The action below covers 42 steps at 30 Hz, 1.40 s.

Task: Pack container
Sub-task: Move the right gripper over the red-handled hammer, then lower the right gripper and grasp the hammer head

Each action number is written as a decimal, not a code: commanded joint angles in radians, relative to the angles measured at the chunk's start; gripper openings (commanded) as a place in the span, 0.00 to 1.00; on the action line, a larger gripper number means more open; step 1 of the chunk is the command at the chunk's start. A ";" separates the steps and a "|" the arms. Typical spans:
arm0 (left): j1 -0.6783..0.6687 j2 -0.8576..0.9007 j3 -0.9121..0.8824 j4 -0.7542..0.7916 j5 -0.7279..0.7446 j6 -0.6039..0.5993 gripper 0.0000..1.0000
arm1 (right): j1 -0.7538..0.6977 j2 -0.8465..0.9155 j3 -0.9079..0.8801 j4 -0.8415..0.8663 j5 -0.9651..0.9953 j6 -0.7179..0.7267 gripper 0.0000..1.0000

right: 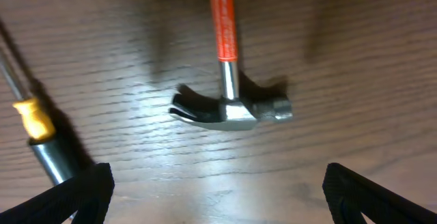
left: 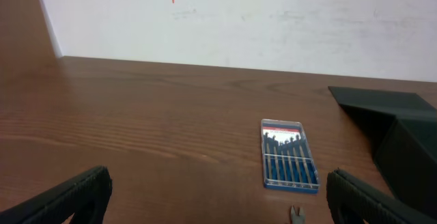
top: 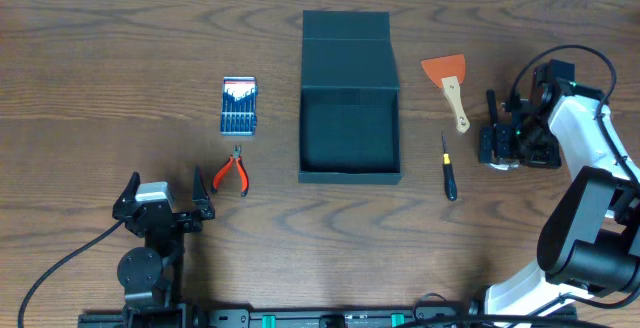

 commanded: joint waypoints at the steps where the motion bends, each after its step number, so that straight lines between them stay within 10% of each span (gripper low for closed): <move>1: -0.005 -0.006 -0.011 -0.040 0.011 0.017 0.98 | -0.011 -0.001 -0.007 0.008 0.058 0.041 0.99; 42: -0.005 -0.006 -0.011 -0.040 0.011 0.017 0.99 | -0.022 0.203 -0.007 0.120 -0.021 -0.013 0.99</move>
